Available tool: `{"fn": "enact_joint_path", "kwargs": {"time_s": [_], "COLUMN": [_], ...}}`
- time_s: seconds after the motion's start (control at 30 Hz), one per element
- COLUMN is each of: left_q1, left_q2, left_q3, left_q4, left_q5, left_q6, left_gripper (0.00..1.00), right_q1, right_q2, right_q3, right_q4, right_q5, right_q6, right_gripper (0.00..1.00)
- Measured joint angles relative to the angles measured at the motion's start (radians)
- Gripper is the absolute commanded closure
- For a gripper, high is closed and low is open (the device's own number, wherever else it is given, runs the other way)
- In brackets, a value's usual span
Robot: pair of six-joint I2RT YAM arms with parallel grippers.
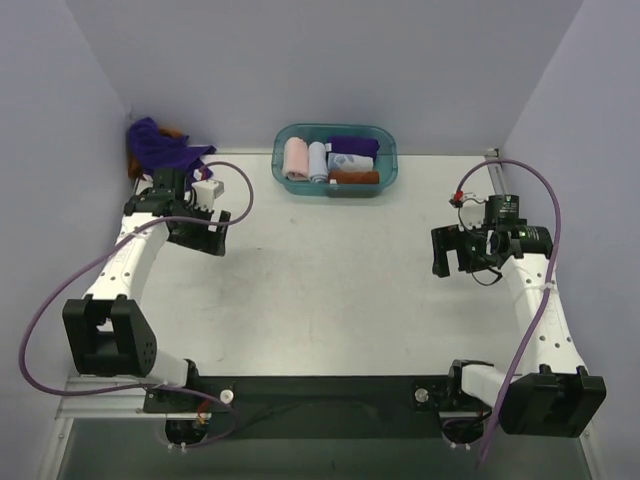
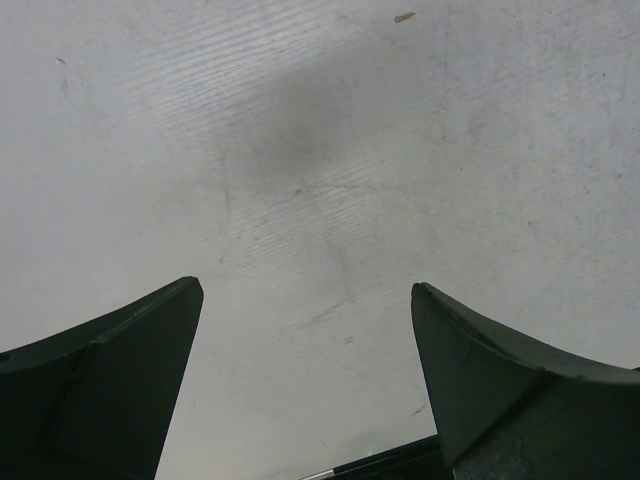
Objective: Roll the towels
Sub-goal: Grab a towel with the left arm
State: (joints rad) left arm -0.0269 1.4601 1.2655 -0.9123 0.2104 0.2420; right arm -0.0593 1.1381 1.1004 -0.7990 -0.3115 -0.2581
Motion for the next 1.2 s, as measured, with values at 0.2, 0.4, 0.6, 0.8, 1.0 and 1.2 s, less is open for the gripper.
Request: {"fn": "enact_joint_path", "kwargs": {"time_s": [0.2,0.4,0.6,0.8,1.0,1.2], "left_q1": [0.001,0.029,0.087,0.137,0.148,0.146], "left_q2": [0.093,0.313,0.608,0.832,0.938,1.056], "left_q3": [0.114,0.357,0.624,0.848,0.928,1.039], "left_q4": [-0.010,0.026,0.061,0.098,0.182,0.255], "left_q5": [-0.050,-0.146,-0.219,-0.241,-0.248,-0.266], "left_q6": [0.042,0.153,0.238,0.291,0.347,0.369], "left_gripper": [0.03,0.02,0.03,0.03,0.04,0.08], "right_q1": [0.000,0.000,0.000,0.000,0.000,0.000], "right_q2": [0.010,0.071,0.117,0.152,0.202,0.225], "right_q3": [0.000,0.002,0.031,0.057,0.062,0.074], "right_q4": [0.011,0.013,0.013,0.013,0.009,0.005], "right_q5": [-0.007,-0.007,-0.008,-0.007,-0.007,-0.004], "right_q6": [0.003,0.003,0.009,0.015,0.015,0.014], "right_gripper": [0.00,0.00,0.00,0.00,0.00,0.00]}}
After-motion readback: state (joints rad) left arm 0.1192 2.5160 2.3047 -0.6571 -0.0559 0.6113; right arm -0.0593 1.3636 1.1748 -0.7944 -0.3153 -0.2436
